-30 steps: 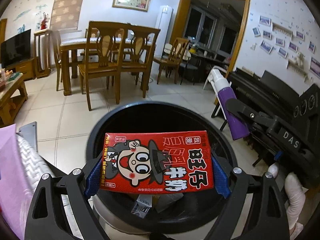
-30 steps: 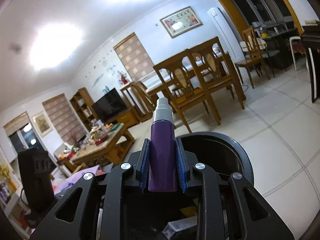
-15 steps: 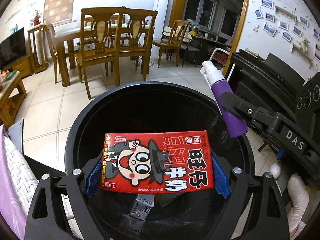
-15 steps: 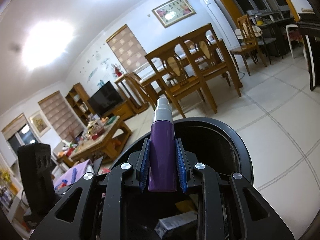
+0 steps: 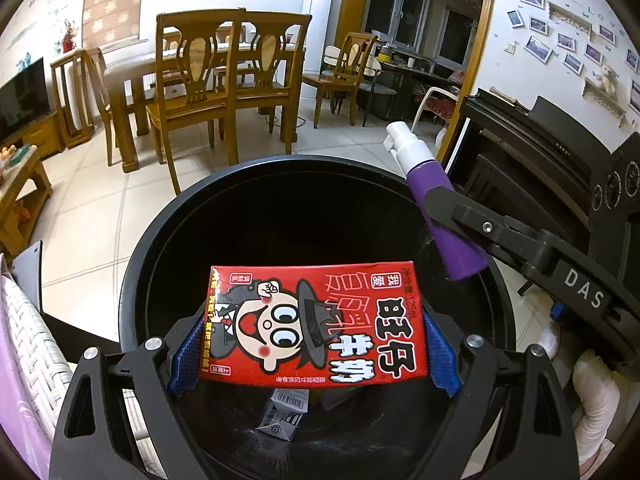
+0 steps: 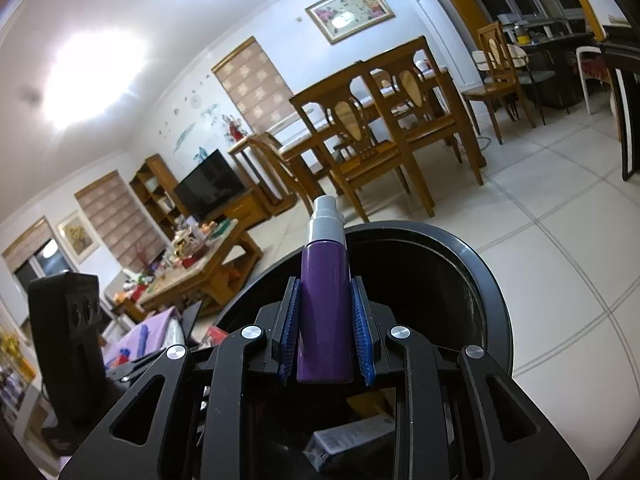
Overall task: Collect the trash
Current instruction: 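Carry both items over the black bin while both tools open to drop them, then move both open tools back toward the purple table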
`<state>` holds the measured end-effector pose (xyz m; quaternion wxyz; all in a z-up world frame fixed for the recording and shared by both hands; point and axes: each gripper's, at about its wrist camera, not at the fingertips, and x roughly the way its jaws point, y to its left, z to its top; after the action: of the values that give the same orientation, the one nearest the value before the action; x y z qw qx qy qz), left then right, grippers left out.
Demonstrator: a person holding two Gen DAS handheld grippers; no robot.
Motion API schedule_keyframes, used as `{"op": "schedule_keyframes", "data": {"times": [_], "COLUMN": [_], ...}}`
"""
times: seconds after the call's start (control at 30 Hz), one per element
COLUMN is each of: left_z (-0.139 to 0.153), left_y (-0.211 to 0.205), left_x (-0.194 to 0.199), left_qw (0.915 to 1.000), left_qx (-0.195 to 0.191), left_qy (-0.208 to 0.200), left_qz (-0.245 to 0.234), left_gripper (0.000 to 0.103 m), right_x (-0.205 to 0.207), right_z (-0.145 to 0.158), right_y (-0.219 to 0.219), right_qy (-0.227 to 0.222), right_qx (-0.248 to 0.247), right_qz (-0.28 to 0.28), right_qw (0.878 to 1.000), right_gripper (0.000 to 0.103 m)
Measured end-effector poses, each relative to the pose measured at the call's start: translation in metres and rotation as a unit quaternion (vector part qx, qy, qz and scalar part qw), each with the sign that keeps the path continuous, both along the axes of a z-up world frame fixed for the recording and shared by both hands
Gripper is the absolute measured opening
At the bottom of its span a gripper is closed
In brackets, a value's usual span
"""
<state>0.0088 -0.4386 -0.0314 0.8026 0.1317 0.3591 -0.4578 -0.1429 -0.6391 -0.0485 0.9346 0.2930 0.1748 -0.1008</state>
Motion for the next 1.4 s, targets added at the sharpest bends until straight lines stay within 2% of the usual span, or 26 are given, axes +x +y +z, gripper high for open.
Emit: {"op": "schedule_keyframes", "data": {"times": [0.23,0.3,0.37,0.43,0.53,0.67,0.87,1.03,1.17,1.3,1.4], "left_z": [-0.003,-0.003,-0.003,-0.001,0.001,0.003,0.016,0.031,0.045,0.059,0.062], "left_y": [-0.004,-0.006,-0.007,-0.007,-0.004,0.002,0.03,0.071,0.124,0.198,0.257], "left_x": [-0.003,-0.005,-0.008,-0.009,-0.011,-0.013,-0.018,-0.012,-0.001,0.025,0.055], "left_qw": [0.9998,0.9997,0.9995,0.9995,0.9994,0.9995,0.9993,0.9983,0.9952,0.9866,0.9764], "left_qx": [0.015,0.02,0.021,0.019,0.015,0.013,0.002,-0.008,-0.019,-0.021,-0.021], "left_qy": [-0.009,-0.014,-0.022,-0.027,-0.031,-0.028,-0.033,-0.04,-0.053,-0.078,-0.075], "left_qz": [0.004,0.005,0.005,0.003,0.001,0.004,0.016,0.043,0.08,0.142,0.202], "left_gripper": [0.088,0.088,0.088,0.089,0.092,0.098,0.098,0.098,0.098,0.098,0.098], "right_x": [0.004,0.005,0.004,0.003,-0.001,-0.008,-0.014,-0.007,0.006,0.023,0.039], "right_z": [-0.002,-0.005,-0.004,-0.003,-0.001,0.002,0.008,0.016,0.023,0.027,0.028], "right_y": [0.001,0.001,0.002,0.002,0.001,-0.002,0.004,0.025,0.051,0.095,0.136], "right_qy": [0.005,0.006,0.002,-0.005,-0.013,-0.029,-0.046,-0.042,-0.029,-0.013,0.005], "right_qx": [0.003,0.004,0.004,0.004,0.001,0.007,0.013,0.006,-0.006,-0.023,-0.032], "right_qz": [0.003,0.004,0.002,0.001,-0.001,-0.004,0.003,0.031,0.068,0.121,0.171], "right_qw": [1.0,1.0,1.0,1.0,1.0,1.0,0.999,0.999,0.997,0.992,0.985], "right_gripper": [0.026,0.031,0.047,0.054,0.056,0.067,0.076,0.076,0.077,0.077,0.078]}}
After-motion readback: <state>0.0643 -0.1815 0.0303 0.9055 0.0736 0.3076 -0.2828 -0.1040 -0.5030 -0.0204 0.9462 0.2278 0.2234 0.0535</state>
